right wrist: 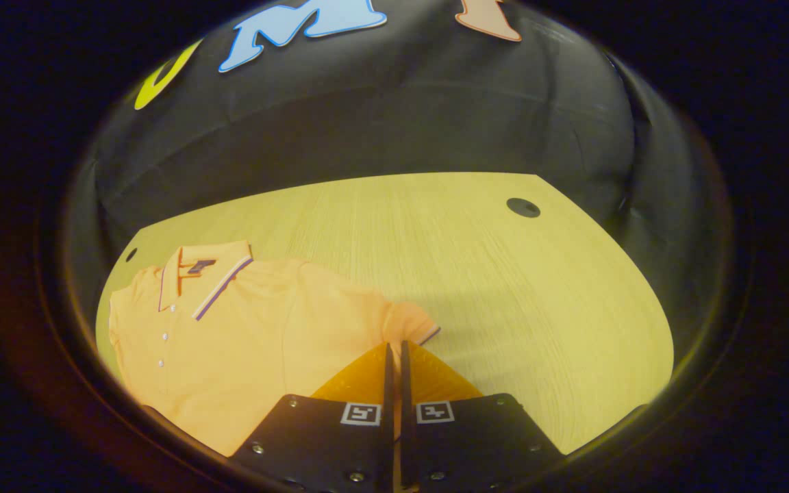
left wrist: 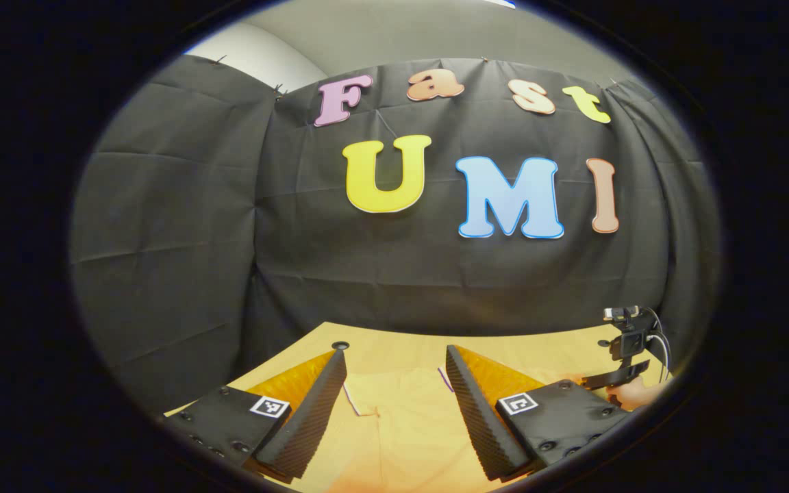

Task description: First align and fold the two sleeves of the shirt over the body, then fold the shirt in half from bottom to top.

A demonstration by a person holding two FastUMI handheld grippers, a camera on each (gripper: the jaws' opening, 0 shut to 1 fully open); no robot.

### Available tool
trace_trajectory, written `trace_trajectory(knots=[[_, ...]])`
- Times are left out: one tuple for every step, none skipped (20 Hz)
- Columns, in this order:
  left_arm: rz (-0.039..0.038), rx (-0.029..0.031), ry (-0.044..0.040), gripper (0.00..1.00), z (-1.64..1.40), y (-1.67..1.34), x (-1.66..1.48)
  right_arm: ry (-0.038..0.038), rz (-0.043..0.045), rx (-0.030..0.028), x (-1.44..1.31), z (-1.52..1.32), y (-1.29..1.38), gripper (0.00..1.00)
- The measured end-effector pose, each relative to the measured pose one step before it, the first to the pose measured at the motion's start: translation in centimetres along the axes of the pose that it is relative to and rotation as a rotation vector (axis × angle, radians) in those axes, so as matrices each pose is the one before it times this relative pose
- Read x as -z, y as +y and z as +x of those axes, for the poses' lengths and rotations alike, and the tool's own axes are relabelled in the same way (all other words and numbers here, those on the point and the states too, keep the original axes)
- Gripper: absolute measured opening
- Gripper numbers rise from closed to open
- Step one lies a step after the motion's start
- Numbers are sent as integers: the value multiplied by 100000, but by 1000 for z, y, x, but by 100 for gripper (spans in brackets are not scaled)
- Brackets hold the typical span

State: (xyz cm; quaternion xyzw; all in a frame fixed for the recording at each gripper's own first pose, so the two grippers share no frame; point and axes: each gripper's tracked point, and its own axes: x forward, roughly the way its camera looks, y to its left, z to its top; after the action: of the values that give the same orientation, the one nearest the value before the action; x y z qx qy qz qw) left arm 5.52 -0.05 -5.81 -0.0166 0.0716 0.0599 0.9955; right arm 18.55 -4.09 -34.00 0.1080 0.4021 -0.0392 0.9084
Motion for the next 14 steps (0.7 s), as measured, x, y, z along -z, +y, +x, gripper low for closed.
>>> trace_trajectory(knots=[[223, -163, -162, 94, -127, -59, -58, -1006, -1380, 254, -229, 16, 184, 5], [6, -38, -137, 94, -281, 137, 75, -1639, -1933, 281, -514, -304, 156, 5], [-128, -222, -139, 94, -47, 35, -49, -1829, -1625, -37, -512, -421, 338, 5], [-190, -152, -243, 94, -164, 112, -63, -2175, -1362, -847, -735, -470, 444, 5], [-211, -237, -95, 94, -38, 41, 27, -1518, -1637, -935, -499, -434, 527, 5], [-321, -188, 24, 94, -15, 142, 88, -1031, -1795, -1344, -473, -439, 648, 5], [-411, -21, 57, 94, -35, -41, 66, -1171, -1580, -1938, -495, -344, 832, 4], [-433, -255, -153, 94, -203, 179, -24, -1055, -1483, -2259, -496, -389, 910, 4], [-340, -119, 12, 95, 88, -21, -8, -904, -1367, -2031, -309, -238, 1004, 4], [-208, -436, -58, 94, -120, 169, 42, -494, -1395, -2152, -341, -201, 996, 5], [-309, -168, -207, 94, -111, 59, -55, -388, -1715, -1855, -181, -104, 968, 4], [-210, -494, -175, 94, -163, 62, 19, -342, -2338, -1292, -95, -26, 892, 5], [-90, -547, -112, 94, -84, 101, 11, 32, -2289, -1474, 49, -33, 918, 5], [-100, -619, -88, 94, -137, 286, 66, 311, -1925, -2068, -8, -71, 958, 5]])
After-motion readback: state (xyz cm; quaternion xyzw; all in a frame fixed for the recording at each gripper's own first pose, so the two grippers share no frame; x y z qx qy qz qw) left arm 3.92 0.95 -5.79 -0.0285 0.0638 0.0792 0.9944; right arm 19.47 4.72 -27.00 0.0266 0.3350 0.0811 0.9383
